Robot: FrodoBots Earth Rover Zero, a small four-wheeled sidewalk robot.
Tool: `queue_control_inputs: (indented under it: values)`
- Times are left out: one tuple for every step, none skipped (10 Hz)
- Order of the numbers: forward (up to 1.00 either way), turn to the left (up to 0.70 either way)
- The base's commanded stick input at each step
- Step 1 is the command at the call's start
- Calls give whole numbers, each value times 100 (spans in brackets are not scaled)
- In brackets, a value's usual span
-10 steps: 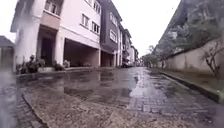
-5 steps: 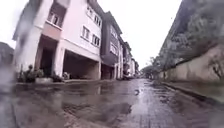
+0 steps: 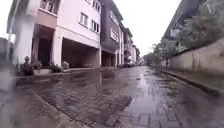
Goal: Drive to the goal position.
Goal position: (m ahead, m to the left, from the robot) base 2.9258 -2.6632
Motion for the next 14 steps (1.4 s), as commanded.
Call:
queue_control_inputs:
  values:
    - [70,0]
    - [70,0]
    - [70,0]
    - [70,0]
    - [70,0]
    - [70,0]
    - [70,0]
    - [70,0]
    - [70,0]
    - [70,0]
    - [70,0]
    - [70,0]
    - [70,0]
    - [70,0]
